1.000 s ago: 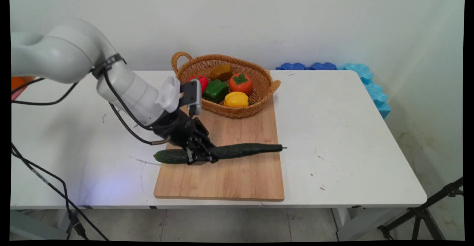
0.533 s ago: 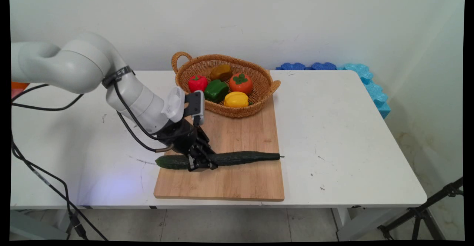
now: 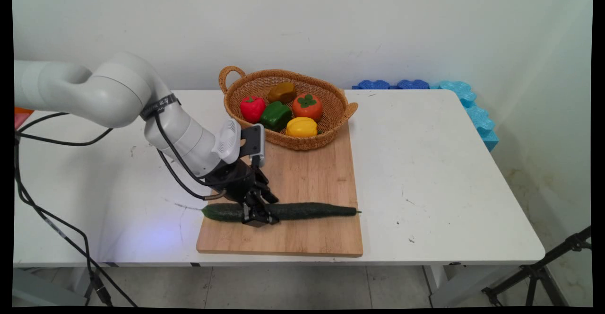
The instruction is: Place the picked object on the cutting board
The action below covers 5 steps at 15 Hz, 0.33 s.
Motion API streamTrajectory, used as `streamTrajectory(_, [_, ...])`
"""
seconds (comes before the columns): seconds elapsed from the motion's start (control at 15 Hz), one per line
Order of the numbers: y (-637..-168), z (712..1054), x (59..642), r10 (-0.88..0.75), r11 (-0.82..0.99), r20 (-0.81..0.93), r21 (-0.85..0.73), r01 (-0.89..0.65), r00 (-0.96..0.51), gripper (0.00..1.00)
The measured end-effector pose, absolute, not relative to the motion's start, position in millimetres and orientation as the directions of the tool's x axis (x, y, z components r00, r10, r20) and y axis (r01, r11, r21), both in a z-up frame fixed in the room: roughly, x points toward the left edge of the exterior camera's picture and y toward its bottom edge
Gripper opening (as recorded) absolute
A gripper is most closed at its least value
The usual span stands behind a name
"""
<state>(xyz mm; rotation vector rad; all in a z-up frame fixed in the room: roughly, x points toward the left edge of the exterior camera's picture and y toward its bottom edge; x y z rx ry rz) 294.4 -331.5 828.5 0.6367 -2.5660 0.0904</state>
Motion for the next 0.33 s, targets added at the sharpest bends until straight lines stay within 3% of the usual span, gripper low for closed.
streamTrajectory(0.33, [-332.7, 823.7, 292.7, -0.423, 0.888, 0.481, 0.053, -0.456, -0.768, 1.0])
